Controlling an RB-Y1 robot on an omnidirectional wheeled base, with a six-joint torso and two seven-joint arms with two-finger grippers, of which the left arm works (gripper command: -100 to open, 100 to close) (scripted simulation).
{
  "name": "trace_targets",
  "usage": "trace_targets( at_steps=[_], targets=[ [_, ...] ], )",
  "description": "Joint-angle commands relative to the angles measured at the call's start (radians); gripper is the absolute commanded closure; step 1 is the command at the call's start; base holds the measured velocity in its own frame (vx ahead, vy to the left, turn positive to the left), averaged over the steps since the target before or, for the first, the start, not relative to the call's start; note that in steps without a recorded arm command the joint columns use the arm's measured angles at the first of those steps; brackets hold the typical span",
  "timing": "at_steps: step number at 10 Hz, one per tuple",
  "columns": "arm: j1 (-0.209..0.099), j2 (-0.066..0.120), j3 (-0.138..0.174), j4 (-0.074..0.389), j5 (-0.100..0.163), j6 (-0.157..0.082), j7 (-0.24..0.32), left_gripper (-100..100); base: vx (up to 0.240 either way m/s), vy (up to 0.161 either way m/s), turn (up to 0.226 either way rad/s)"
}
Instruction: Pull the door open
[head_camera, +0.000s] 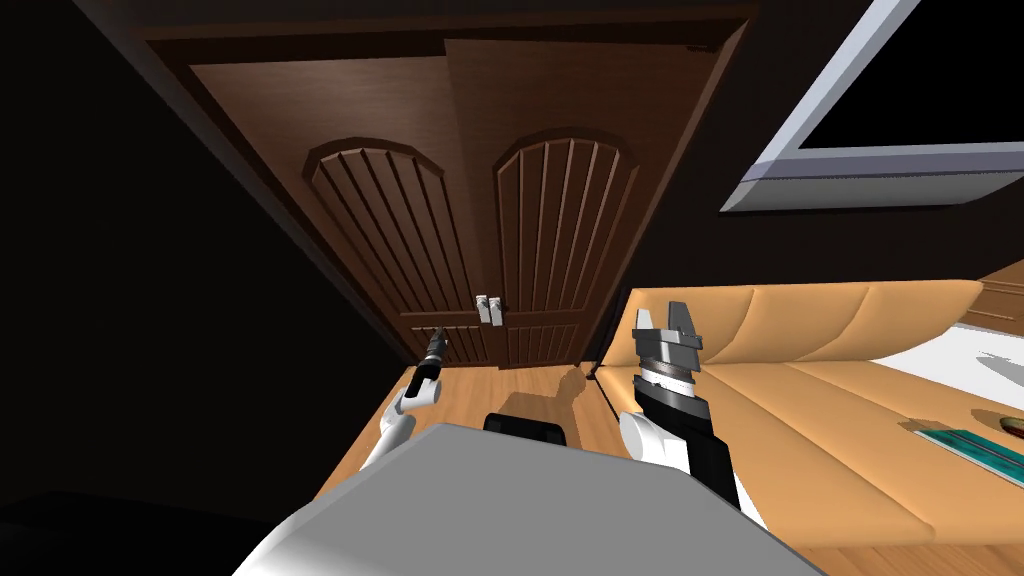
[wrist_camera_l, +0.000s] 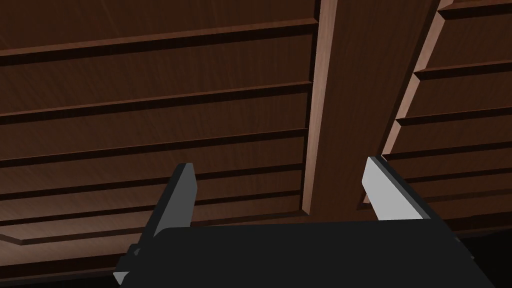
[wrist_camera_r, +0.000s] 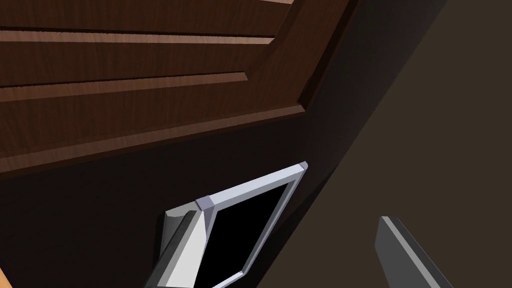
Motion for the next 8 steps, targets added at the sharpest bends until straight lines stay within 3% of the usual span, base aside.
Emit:
trace_targets(
  at_steps=[1, 4, 8],
  targets=[
    [0.012, 0.027, 0.028, 0.005, 0.008, 0.007, 0.008, -100, 0.127, 0.047, 0.051],
    [-0.002, 0.026, 0.028, 0.015, 0.008, 0.005, 0.009, -100, 0.161, 0.059, -0.025],
    [-0.05, -0.009, -0.026, 0.006, 0.001, 0.0, 0.01, -100, 0.19, 0.042, -0.13]
  ],
)
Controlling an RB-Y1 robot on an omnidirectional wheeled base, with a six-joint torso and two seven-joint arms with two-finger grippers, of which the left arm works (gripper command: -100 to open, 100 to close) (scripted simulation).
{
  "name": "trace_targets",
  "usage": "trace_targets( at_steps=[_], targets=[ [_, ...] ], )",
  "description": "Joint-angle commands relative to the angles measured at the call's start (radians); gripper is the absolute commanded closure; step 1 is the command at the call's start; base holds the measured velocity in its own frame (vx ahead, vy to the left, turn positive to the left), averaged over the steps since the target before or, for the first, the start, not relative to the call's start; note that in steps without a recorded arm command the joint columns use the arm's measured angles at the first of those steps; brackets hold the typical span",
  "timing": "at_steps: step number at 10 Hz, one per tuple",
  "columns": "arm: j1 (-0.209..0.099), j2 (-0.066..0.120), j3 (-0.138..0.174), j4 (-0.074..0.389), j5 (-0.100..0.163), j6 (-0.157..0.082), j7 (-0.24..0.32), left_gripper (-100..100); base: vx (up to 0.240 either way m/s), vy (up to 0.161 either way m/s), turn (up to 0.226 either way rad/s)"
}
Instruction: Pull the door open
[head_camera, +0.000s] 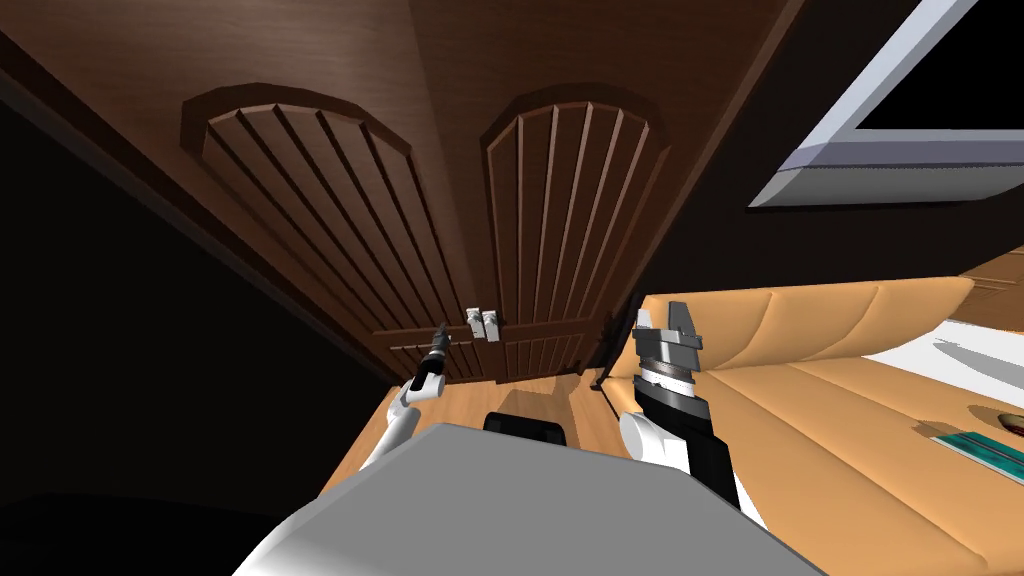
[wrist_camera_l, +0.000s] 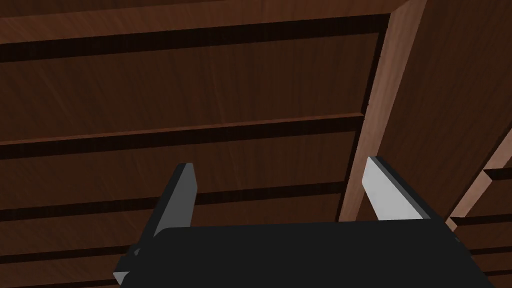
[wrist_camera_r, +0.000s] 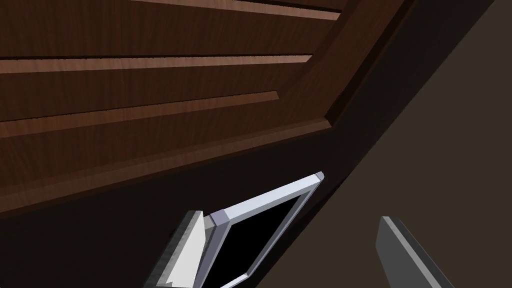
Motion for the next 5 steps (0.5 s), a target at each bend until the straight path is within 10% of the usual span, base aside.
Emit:
trace_targets(
  at_steps=[1, 3, 4, 5],
  targets=[
    [-0.021, -0.018, -0.028, 0.001, -0.004, -0.008, 0.001, -100, 0.211, -0.053, -0.171],
    [-0.02, -0.025, -0.035, -0.006, -0.006, -0.01, 0.0, -100, 0.143, -0.109, -0.116],
    [-0.02, -0.025, -0.035, -0.006, -0.006, -0.01, 0.0, 100, -0.01, 0.011, 0.037],
    [-0.02, -0.025, -0.035, -0.006, -0.006, -0.01, 0.0, 100, -0.027, 0.03, 0.001]
  ],
)
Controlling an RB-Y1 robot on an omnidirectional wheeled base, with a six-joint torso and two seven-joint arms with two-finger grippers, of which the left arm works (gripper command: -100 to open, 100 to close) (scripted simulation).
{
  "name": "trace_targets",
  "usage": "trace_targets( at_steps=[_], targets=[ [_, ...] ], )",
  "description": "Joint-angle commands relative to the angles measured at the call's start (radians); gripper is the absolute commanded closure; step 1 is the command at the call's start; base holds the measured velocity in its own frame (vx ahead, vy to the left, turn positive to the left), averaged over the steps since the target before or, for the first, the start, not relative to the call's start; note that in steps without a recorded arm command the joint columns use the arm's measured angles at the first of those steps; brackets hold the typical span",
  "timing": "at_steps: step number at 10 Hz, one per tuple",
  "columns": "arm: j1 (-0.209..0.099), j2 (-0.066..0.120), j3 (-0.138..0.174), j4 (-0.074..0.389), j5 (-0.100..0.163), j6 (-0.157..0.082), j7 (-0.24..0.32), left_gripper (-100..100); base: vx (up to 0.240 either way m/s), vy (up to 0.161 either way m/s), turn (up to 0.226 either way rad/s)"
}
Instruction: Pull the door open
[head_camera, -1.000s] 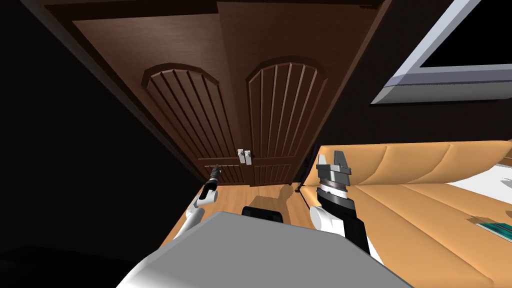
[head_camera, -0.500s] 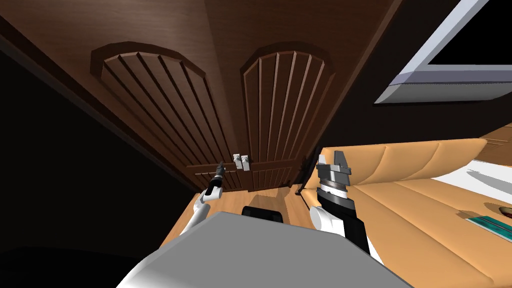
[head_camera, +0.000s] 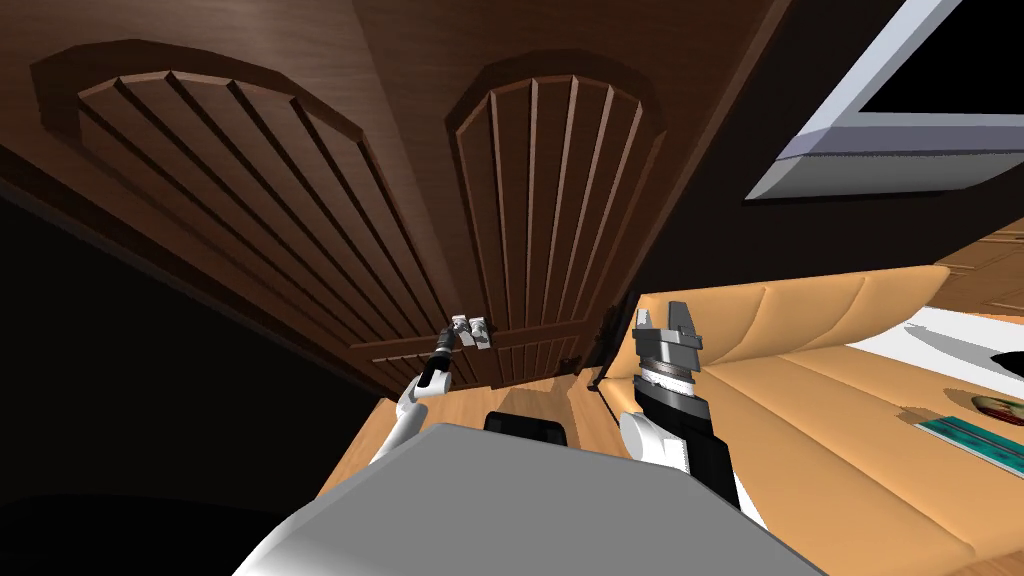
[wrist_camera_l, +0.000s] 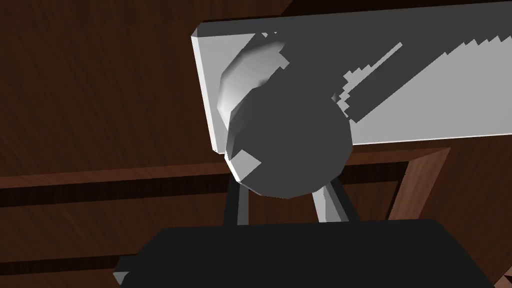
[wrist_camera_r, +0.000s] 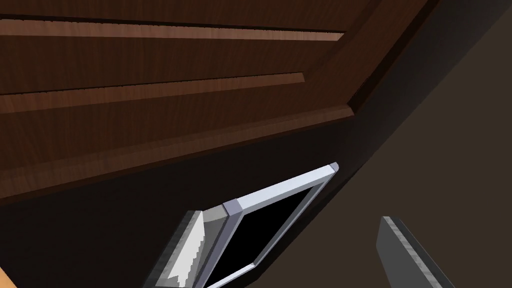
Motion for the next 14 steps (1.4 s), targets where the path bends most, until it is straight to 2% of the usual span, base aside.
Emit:
trace_targets(
  at_steps=[1, 4, 5, 7, 10, 12, 14],
  targets=[
    [0.003, -0.001, -0.001, 0.002, 0.0, 0.002, 0.0, 100, -0.029, 0.024, -0.004],
    [0.003, -0.001, -0.001, 0.002, 0.0, 0.002, 0.0, 100, -0.012, 0.007, 0.001],
    [0.026, 0.017, 0.026, 0.008, 0.004, 0.004, 0.001, -100, -0.133, 0.073, 0.202],
    [0.04, 0.025, 0.038, 0.008, 0.007, 0.005, 0.002, -100, -0.166, 0.027, 0.089],
    [0.055, 0.028, 0.039, 0.0, 0.008, 0.007, 0.005, -100, -0.191, -0.074, 0.031],
    [0.057, 0.021, 0.023, -0.012, 0.007, 0.008, 0.007, -100, -0.164, -0.061, -0.017],
    [0.041, 0.002, -0.017, -0.033, 0.001, 0.009, 0.01, -100, -0.143, -0.063, -0.118]
  ],
)
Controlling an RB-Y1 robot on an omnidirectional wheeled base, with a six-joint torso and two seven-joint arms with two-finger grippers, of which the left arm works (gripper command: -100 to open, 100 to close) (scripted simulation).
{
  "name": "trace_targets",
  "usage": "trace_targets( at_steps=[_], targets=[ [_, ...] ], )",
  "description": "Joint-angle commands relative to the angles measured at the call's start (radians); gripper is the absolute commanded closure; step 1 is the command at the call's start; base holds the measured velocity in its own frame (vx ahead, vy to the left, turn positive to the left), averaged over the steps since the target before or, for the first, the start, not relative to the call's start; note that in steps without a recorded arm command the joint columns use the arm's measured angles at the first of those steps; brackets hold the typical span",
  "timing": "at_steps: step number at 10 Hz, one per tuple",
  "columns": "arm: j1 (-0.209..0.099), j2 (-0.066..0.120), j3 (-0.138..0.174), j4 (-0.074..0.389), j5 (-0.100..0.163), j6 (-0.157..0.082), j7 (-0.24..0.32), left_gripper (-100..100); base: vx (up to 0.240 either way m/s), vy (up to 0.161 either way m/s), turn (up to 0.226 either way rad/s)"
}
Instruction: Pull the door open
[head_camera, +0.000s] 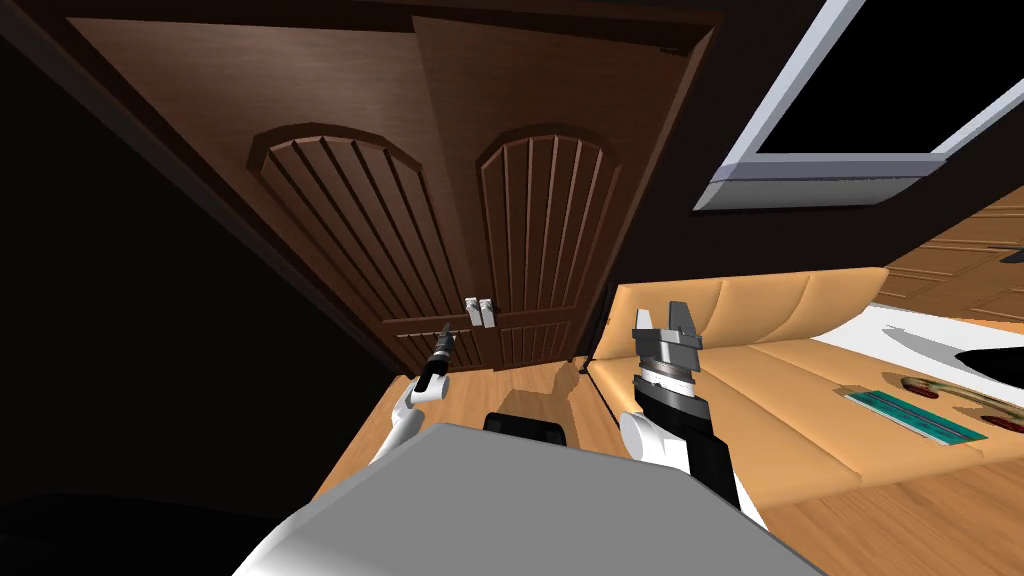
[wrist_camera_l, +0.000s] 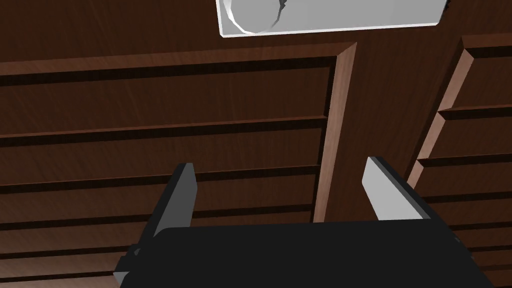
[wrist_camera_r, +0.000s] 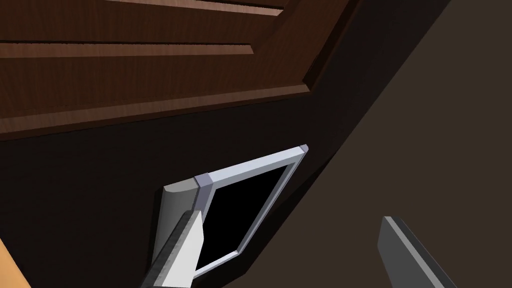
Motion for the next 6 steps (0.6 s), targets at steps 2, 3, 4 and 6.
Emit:
trace_targets(
  at_steps=[2, 3, 4, 6],
  targets=[
    [-0.011, -0.009, -0.016, -0.015, -0.003, 0.005, -0.001, -100, 0.016, -0.057, -0.099],
    [0.006, 0.006, 0.012, -0.005, 0.001, 0.008, -0.002, -100, -0.039, 0.035, 0.157],
    [0.013, 0.014, 0.028, 0.002, 0.003, 0.007, -0.003, -100, -0.042, 0.047, 0.187],
    [0.028, 0.033, 0.065, 0.018, 0.007, 0.007, -0.006, -100, 0.009, 0.049, 0.107]
  ],
)
